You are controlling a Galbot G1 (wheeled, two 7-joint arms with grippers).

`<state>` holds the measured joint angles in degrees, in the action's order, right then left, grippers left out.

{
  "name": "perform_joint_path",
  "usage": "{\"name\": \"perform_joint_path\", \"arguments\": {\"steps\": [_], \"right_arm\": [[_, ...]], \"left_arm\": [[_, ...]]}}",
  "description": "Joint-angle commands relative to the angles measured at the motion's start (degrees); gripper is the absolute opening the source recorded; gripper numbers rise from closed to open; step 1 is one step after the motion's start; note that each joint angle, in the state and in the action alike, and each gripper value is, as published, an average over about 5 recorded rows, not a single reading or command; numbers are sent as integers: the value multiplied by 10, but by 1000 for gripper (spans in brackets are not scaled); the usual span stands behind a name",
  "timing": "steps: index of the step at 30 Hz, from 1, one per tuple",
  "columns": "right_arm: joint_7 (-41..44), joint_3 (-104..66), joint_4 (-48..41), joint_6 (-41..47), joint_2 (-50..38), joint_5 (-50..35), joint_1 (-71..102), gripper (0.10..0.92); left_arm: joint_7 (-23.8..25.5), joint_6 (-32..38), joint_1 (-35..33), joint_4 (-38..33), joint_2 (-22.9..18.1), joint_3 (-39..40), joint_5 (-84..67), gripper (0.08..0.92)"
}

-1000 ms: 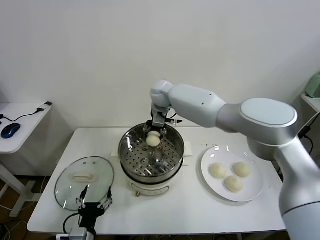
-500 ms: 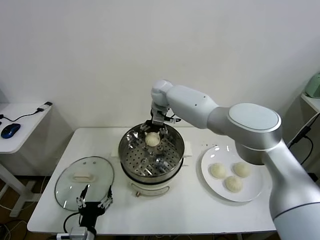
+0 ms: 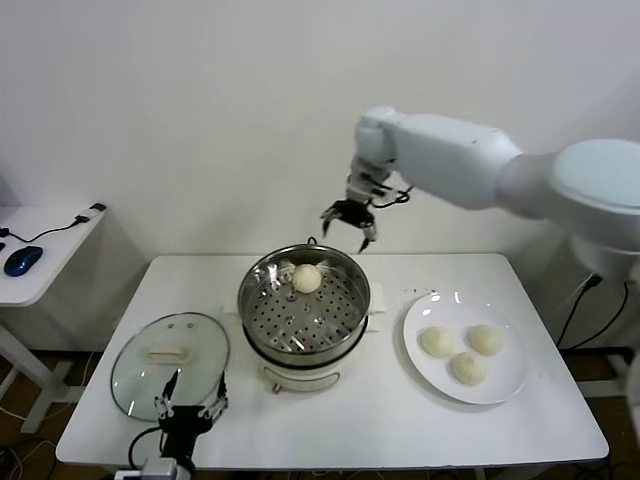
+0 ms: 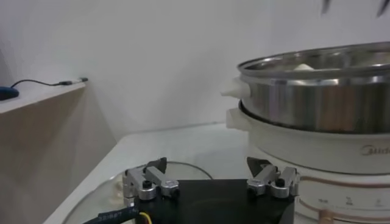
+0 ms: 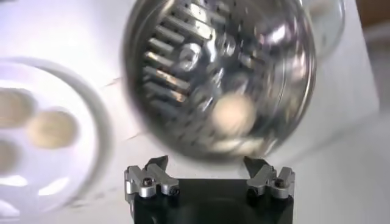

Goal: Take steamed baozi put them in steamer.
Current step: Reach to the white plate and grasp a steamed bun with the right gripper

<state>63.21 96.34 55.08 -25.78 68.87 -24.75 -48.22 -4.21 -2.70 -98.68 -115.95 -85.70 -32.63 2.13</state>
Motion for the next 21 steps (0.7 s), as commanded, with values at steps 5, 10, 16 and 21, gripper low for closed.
{"name": "perform_joint_path", "arguments": {"steps": [5, 10, 16, 21], "right_arm": [[-85, 183, 284, 351, -301, -129, -54, 823], [-119, 104, 264, 397, -310, -114, 53, 823], [-139, 16, 203, 420, -275, -82, 177, 823], [-150, -41, 149, 426, -236, -57, 242, 823]], "left_arm": [[0, -1, 3, -2, 1, -6, -4, 823], [0, -2, 4, 0, 0, -6, -4, 823], [0, -2, 2, 2, -2, -8, -4, 823], [-1, 0, -3, 3, -3, -10, -3, 823]]}}
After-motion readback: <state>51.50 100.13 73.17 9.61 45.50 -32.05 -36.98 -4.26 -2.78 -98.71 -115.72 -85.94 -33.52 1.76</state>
